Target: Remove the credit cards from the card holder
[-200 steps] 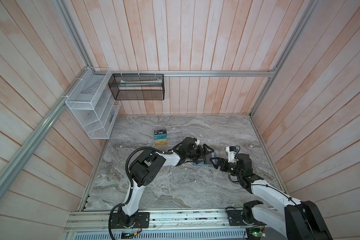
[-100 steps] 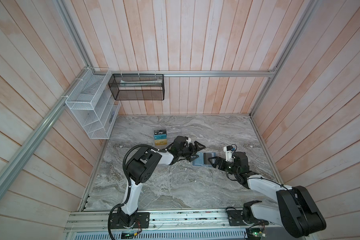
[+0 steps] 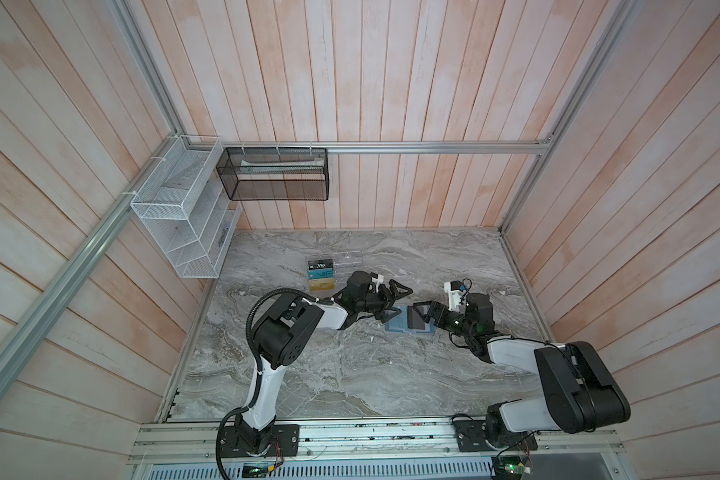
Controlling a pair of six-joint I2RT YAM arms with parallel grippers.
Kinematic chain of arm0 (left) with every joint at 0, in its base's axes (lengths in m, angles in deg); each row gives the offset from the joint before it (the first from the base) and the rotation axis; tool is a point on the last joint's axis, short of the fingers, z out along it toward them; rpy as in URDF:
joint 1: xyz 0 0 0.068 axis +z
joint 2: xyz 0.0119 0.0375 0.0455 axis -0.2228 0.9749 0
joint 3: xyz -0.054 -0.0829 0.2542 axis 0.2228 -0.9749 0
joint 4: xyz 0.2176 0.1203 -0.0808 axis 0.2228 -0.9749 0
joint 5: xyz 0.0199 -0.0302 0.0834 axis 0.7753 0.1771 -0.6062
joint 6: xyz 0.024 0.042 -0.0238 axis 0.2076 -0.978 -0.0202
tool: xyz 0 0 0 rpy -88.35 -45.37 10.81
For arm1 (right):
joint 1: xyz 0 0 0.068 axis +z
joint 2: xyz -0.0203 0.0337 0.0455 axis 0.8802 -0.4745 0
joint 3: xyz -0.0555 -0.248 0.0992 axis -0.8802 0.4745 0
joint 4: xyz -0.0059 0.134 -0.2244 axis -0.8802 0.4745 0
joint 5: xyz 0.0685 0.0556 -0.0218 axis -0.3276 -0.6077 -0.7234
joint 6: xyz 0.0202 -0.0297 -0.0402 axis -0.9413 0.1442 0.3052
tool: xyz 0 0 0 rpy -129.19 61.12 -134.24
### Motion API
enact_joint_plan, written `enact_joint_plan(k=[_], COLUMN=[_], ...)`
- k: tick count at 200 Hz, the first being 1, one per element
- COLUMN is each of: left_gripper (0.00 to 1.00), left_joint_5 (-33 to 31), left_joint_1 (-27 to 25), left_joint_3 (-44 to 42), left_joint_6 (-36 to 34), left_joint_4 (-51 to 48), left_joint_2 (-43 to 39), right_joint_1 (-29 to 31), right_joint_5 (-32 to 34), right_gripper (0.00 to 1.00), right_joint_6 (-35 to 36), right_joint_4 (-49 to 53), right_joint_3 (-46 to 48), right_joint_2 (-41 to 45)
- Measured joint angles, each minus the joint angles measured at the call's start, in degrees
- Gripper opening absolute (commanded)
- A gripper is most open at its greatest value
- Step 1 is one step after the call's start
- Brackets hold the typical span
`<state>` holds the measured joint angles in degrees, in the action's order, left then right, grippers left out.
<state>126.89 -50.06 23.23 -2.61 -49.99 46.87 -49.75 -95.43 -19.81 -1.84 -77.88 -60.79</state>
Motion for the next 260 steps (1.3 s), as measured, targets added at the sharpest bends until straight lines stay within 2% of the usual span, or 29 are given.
enact_joint_plan(k=[64,150,260], left_gripper=[1.00,1.00,0.92], left_joint_5=[0.33,0.46,1.55], left_joint_1=[-0.11,-1.25,-1.11], left_joint_3=[0.15,1.07,4.74], left_joint_6=[1.20,2.64,-2.91], left_joint_4=[0.33,1.70,-5.18], left_joint_2=[1.05,3.17,4.02], right_joint_1=[-0.13,-0.39,-0.90], right_joint_5=[-2.54,-2.95,-3.08], right_gripper=[0.96,0.95,0.95], right_joint_6=[-1.81,-3.93,-5.09], right_joint_4=[-6.03,-14.64,-17.00], right_joint_3=[3.13,7.76,8.68], right_joint_2=[-4.70,-5.88,-6.36])
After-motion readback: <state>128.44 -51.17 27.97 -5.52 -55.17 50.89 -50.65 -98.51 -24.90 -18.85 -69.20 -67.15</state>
